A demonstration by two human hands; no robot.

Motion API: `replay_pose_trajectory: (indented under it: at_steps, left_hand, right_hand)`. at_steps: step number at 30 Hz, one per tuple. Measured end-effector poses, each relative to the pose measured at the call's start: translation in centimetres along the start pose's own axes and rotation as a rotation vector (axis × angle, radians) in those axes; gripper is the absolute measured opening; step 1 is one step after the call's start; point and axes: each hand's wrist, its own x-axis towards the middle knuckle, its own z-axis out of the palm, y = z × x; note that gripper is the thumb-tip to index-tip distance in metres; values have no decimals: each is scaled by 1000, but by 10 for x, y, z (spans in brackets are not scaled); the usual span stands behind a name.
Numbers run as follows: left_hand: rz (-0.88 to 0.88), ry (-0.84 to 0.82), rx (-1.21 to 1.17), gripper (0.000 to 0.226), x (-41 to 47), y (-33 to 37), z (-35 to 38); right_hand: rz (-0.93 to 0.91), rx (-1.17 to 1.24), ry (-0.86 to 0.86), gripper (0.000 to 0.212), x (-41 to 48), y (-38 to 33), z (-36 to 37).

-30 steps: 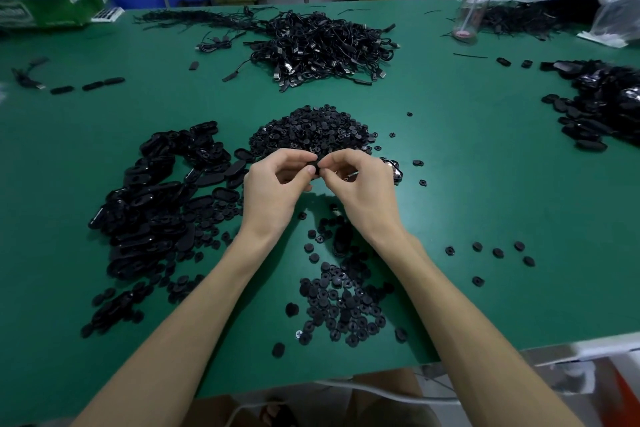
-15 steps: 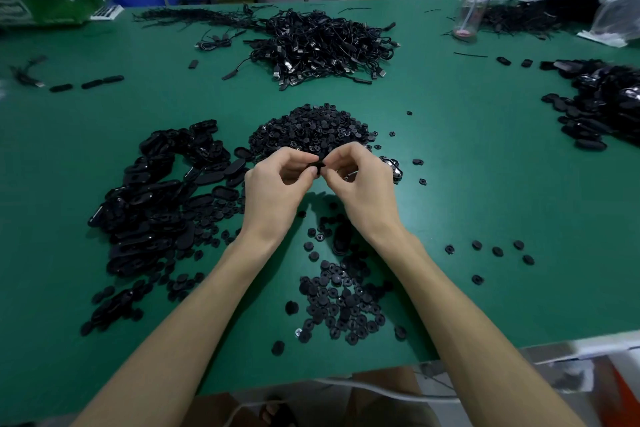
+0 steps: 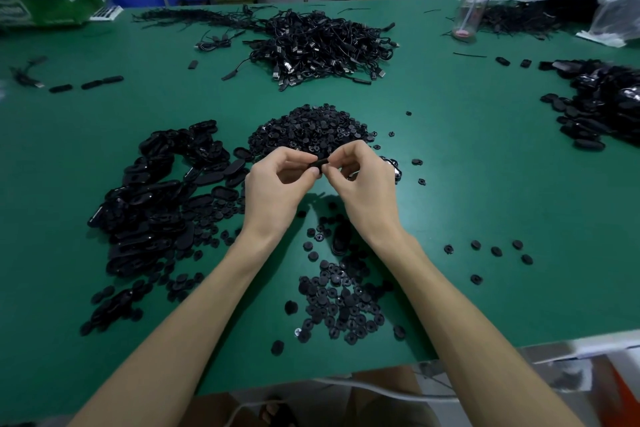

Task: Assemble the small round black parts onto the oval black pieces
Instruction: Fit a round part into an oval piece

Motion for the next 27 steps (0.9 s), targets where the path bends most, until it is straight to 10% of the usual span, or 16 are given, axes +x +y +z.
replay_pose_trajectory:
  at_steps: [27]
  left_hand:
    - [-110, -4, -173, 16, 2, 1, 0]
  right_hand:
    - [-29, -6, 6, 13, -1, 0, -1]
